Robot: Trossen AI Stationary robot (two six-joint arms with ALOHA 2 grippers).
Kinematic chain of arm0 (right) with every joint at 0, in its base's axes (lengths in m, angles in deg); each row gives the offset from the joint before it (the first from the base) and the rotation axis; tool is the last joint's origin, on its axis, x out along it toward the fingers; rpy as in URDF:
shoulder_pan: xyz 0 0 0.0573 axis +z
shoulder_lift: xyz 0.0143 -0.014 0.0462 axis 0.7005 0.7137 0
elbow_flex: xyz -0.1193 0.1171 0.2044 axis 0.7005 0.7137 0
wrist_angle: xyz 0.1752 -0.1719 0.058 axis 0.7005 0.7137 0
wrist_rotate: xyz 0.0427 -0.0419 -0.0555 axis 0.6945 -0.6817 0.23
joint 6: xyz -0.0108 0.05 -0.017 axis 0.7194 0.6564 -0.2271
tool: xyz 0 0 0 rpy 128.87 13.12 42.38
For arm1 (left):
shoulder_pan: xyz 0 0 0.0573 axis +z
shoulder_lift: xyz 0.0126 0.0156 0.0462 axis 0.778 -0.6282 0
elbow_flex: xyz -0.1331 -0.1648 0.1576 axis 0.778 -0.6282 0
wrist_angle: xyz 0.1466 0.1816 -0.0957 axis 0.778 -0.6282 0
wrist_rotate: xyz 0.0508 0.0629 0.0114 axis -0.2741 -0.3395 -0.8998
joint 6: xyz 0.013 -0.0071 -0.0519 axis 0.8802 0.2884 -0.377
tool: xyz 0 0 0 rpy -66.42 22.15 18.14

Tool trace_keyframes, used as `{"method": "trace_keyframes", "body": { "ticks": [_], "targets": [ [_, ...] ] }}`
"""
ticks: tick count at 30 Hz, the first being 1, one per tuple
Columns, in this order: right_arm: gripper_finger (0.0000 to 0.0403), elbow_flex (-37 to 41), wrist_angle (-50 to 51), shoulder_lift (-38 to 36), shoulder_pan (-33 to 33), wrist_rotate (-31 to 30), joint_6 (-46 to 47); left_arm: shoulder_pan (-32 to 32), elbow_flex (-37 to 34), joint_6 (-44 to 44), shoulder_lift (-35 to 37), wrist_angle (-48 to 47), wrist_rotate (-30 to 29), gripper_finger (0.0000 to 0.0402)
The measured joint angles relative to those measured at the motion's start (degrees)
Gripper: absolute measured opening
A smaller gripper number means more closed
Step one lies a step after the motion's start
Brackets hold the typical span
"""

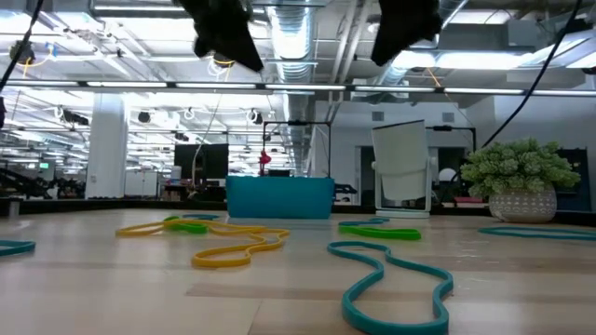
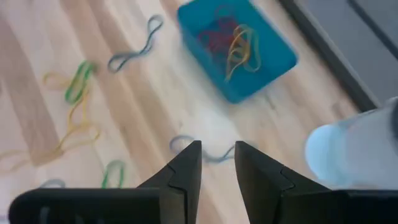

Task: Pick and place items into bin
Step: Put the yellow rubber band into the blue bin

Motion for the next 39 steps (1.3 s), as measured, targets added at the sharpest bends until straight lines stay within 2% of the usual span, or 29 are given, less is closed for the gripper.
{"method": "trace_keyframes", "body": {
  "ticks": [2,4,5,7,9,13,18,22,27,39],
  "targets": [
    [0.0093,1.95,-0.33,-0.02,1.82,0.0,1.55,2.55,-0.02,2.06,-1.49,-0.12,7.97,0.0],
    [0.0093,4.89,-4.81,-0.04,3.88,0.05,2.48,3.11,-0.02,4.24,-2.75,0.02,15.25,0.0],
    [0.0093,6.75,-8.84,-0.04,4.94,0.64,2.05,2.93,-0.02,4.98,-3.28,-0.07,17.86,0.0],
    [0.0093,10.53,-18.23,-0.04,6.97,3.46,-1.12,1.9,-0.04,5.46,-3.86,-0.45,18.76,0.0],
    [0.0093,14.18,-26.89,-0.04,8.9,6.53,-4.64,0.71,-0.04,4.88,-3.39,-0.72,14.75,0.0],
    [0.0093,20.71,-42.45,1.49,10.51,7.3,-5.45,-2.2,-0.04,3.62,0.54,-2.84,4.81,0.0],
    [0.0093,21.21,-48.02,8.78,9.77,7.63,-4.96,-5.94,0.0,1.9,6.42,-3.11,1.04,0.0],
    [0.0093,17.72,-47.44,18.82,8.78,9.61,-4.95,-8.91,0.07,1.42,10.02,-3.09,-1.15,0.0],
    [0.0093,9.9,-48.27,26.77,8.24,12.8,-4.95,-11.67,0.04,1.4,12.03,-3.23,-5.7,0.0],
    [0.0093,-5.47,-37.15,40.57,7.57,13.42,-6.99,-13.97,0.0,1.94,12.38,-4.81,-8.96,0.0]
  ]
}}
